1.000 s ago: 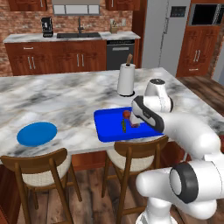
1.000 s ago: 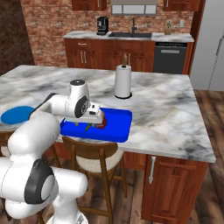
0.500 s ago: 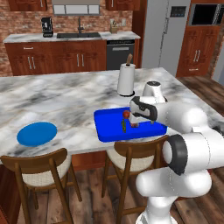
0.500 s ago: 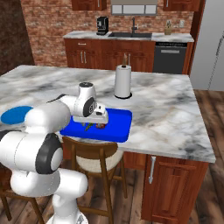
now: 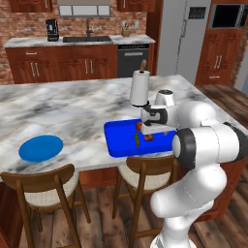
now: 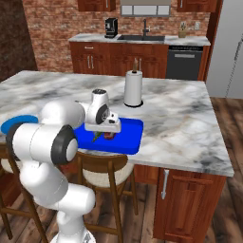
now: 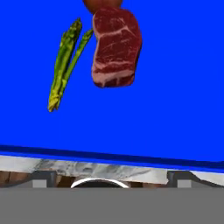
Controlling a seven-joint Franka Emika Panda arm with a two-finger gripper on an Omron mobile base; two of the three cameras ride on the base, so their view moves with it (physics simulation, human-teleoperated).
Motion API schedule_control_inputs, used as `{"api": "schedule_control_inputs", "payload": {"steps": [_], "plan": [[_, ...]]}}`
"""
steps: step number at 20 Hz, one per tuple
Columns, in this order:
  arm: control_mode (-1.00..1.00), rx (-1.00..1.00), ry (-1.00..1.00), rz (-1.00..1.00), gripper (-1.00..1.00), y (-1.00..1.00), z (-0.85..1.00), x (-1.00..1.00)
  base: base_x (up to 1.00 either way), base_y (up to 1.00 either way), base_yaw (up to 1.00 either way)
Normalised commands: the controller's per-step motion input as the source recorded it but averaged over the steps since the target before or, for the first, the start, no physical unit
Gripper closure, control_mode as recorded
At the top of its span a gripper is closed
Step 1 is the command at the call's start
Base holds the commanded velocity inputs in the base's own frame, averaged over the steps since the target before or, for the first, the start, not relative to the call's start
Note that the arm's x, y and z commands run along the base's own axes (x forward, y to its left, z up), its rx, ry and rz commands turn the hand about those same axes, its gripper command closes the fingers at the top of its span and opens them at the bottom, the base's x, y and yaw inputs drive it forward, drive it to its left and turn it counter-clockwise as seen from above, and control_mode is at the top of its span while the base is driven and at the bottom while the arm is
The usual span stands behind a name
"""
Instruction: Create a steak meal by picking up the steak and asparagus from the tray and placing them on the plate. Leave the apple on the tray.
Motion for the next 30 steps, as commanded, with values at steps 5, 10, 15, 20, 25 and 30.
{"api": "schedule_control_inputs", "payload": {"steps": [5, 10, 15, 20, 25, 30], "plan": [[-1.0, 0.0, 0.0, 0.0, -1.0, 0.0, -0.24, 0.31, 0.0, 0.0, 0.0], [-1.0, 0.0, 0.0, 0.0, -1.0, 0.0, -0.25, 0.17, 0.0, 0.0, 0.0], [-1.0, 0.0, 0.0, 0.0, -1.0, 0.0, -0.28, 0.1, 0.0, 0.0, 0.0], [-1.0, 0.0, 0.0, 0.0, -1.0, 0.0, -0.29, 0.13, 0.0, 0.0, 0.0], [-1.0, 0.0, 0.0, 0.0, -1.0, 0.0, -0.27, 0.22, 0.0, 0.0, 0.0], [-1.0, 0.0, 0.0, 0.0, -1.0, 0.04, -0.02, 0.34, 0.0, 0.0, 0.0]]}}
